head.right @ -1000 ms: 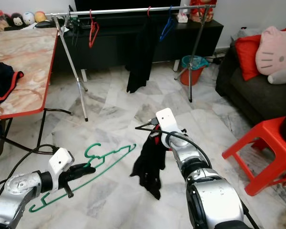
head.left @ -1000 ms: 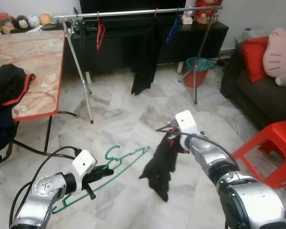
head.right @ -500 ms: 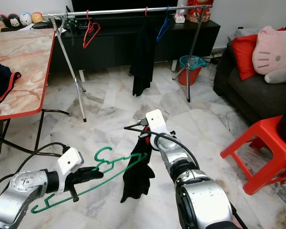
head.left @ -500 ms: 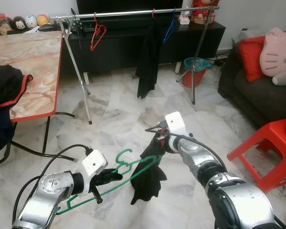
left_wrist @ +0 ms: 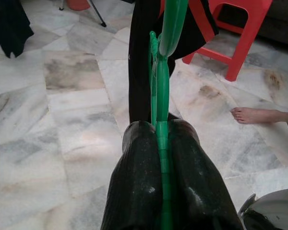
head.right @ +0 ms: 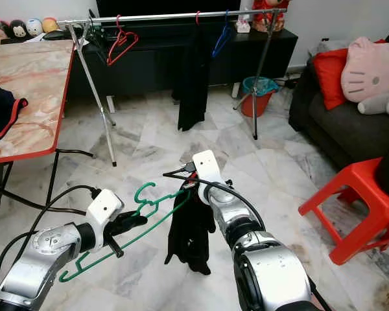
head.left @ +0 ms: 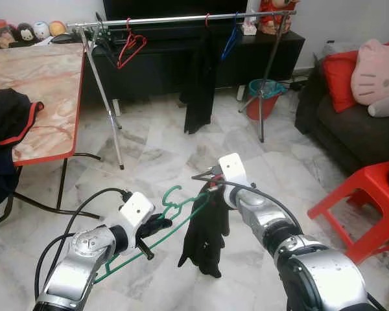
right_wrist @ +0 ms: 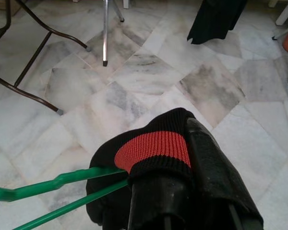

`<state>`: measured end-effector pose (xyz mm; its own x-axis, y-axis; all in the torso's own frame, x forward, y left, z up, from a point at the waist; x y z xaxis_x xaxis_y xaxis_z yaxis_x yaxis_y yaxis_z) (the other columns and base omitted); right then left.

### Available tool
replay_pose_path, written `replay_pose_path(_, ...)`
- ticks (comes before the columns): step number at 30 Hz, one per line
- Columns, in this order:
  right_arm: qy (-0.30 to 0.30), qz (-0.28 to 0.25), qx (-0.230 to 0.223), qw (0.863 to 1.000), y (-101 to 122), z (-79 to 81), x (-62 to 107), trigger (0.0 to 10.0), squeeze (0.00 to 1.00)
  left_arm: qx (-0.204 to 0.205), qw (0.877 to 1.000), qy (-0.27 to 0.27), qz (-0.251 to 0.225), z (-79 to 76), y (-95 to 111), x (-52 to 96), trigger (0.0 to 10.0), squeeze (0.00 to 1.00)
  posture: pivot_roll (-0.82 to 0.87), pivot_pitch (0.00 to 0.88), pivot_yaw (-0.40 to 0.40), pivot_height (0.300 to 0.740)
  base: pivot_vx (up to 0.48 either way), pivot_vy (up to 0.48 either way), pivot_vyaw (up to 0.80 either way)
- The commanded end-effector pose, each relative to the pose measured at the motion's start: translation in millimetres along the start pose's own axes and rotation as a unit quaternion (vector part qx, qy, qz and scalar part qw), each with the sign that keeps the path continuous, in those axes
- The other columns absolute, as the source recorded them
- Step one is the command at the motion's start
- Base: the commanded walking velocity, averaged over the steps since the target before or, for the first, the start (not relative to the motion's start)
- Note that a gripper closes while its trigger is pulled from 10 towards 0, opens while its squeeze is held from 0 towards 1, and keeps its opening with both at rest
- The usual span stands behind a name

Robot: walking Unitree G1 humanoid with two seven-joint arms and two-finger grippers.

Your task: Hang hanger

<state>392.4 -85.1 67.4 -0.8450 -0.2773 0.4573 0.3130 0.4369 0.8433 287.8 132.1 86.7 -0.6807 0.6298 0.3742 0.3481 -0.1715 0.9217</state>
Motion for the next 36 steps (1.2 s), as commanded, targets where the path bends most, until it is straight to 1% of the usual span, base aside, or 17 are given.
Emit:
replay_pose_path(1,-0.002,-0.019,-0.002,1.0,15.0,-3.5,-0.7,10.0,0.0,-0.003,1.0,0.001,-0.01,0.7,7.7,-0.1,10.0,0.0,0.09,0.004,-0.097,0.74,0.0,0.0,0.0)
replay_pose_path(5,0.0,-0.019,-0.007,1.0,15.6,-2.3,-0.9,10.0,0.0,-0.009,1.0,0.006,-0.014,0.5,9.7,-1.9,10.0,0.0,0.09,0.005,-0.098,0.74,0.0,0.0,0.0)
replay_pose_path(8,0.013,-0.023,-0.003,1.0,18.9,3.3,-1.6,10.0,0.0,-0.011,0.998,0.044,-0.05,6.3,23.1,-10.7,10.0,0.0,0.09,0.006,-0.1,0.74,0.0,0.0,0.0)
replay_pose_path(12,0.015,-0.02,-0.004,1.0,17.4,4.6,-1.7,10.0,0.0,-0.013,0.997,0.051,-0.064,5.7,28.5,-14.0,10.0,0.0,0.09,0.005,-0.102,0.74,0.0,0.0,0.0)
replay_pose_path(14,0.015,-0.018,-0.003,1.0,16.1,4.5,-1.6,10.0,0.0,-0.009,0.995,0.065,-0.069,9.0,31.4,-14.4,10.0,0.0,0.09,0.005,-0.103,0.74,0.0,0.0,0.0)
replay_pose_path(16,0.013,-0.016,-0.003,1.0,14.7,3.6,-1.4,10.0,0.0,-0.011,0.995,0.078,-0.061,13.4,30.8,-13.6,10.0,0.0,0.09,0.007,-0.105,0.74,0.0,0.0,0.0)
replay_pose_path(17,0.01,-0.014,-0.003,1.0,13.9,2.7,-1.3,10.0,0.0,-0.022,0.995,0.086,-0.047,16.6,27.5,-12.7,10.0,0.0,0.09,0.007,-0.105,0.74,0.0,0.0,0.0)
replay_pose_path(21,0.008,-0.013,-0.005,1.0,13.8,2.2,-1.3,10.0,0.0,-0.022,0.994,0.1,-0.043,20.0,25.2,-12.6,10.0,0.0,0.09,0.008,-0.107,0.74,0.0,0.0,0.0)
replay_pose_path(22,0.008,-0.013,-0.005,1.0,13.8,2.0,-1.3,10.0,0.0,-0.021,0.993,0.108,-0.042,21.6,24.9,-12.7,10.0,0.0,0.09,0.008,-0.107,0.74,0.0,0.0,0.0)
replay_pose_path(23,0.002,-0.01,-0.008,1.0,13.3,0.9,-1.3,10.0,0.0,-0.024,0.991,0.13,-0.034,26.8,23.6,-12.6,10.0,0.0,0.09,0.009,-0.108,0.74,0.0,0.0,0.0)
replay_pose_path(24,0.002,-0.01,-0.008,1.0,13.3,0.9,-1.3,10.0,0.0,-0.024,0.991,0.13,-0.034,26.8,23.6,-12.6,10.0,0.0,0.09,0.009,-0.108,0.74,0.0,0.0,0.0)
replay_pose_path(26,-0.004,-0.007,-0.012,1.0,12.3,-0.8,-1.2,10.0,0.0,-0.024,0.987,0.158,-0.023,34.4,22.4,-12.1,10.0,0.0,0.09,0.01,-0.108,0.74,0.0,0.0,0.0)
replay_pose_path(28,-0.005,-0.007,-0.012,1.0,12.2,-1.0,-1.2,10.0,0.0,-0.025,0.987,0.158,-0.021,34.8,22.1,-12.1,10.0,0.0,0.09,0.01,-0.108,0.74,0.0,0.0,0.0)
replay_pose_path(31,-0.009,-0.005,-0.013,1.0,11.5,-2.7,-1.0,10.0,0.0,-0.046,0.989,0.14,-0.002,31.4,19.1,-12.7,10.0,0.0,0.09,0.01,-0.108,0.74,0.0,0.0,0.0)
replay_pose_path(33,-0.01,-0.004,-0.014,1.0,11.3,-3.5,-0.9,10.0,0.0,-0.051,0.993,0.11,0.0,23.7,18.5,-13.4,10.0,0.0,0.09,0.011,-0.106,0.74,0.0,0.0,0.0)
replay_pose_path(34,-0.009,-0.005,-0.014,1.0,11.4,-3.3,-0.9,10.0,0.0,-0.044,0.996,0.081,-0.011,16.0,20.1,-13.9,10.0,0.0,0.09,0.011,-0.106,0.74,0.0,0.0,0.0)
replay_pose_path(36,-0.007,-0.005,-0.013,1.0,11.7,-2.7,-1.0,10.0,0.0,-0.035,0.998,0.048,-0.026,7.0,22.9,-14.1,10.0,0.0,0.09,0.012,-0.106,0.74,0.0,0.0,0.0)
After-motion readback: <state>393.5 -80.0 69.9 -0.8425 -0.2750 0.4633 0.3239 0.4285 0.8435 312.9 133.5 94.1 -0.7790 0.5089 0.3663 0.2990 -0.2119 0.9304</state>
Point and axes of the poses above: a point about 5 cm out from each wrist's last joint towards the gripper, its own x axis pointing back from the gripper into the wrist, its own y axis along the axis of the wrist's last joint, z = x × y, the point moved 3 cm from there along -x, pointing out of the wrist towards the gripper, and after that the axes turned 13 degrees about x, right-handed, at the moved point
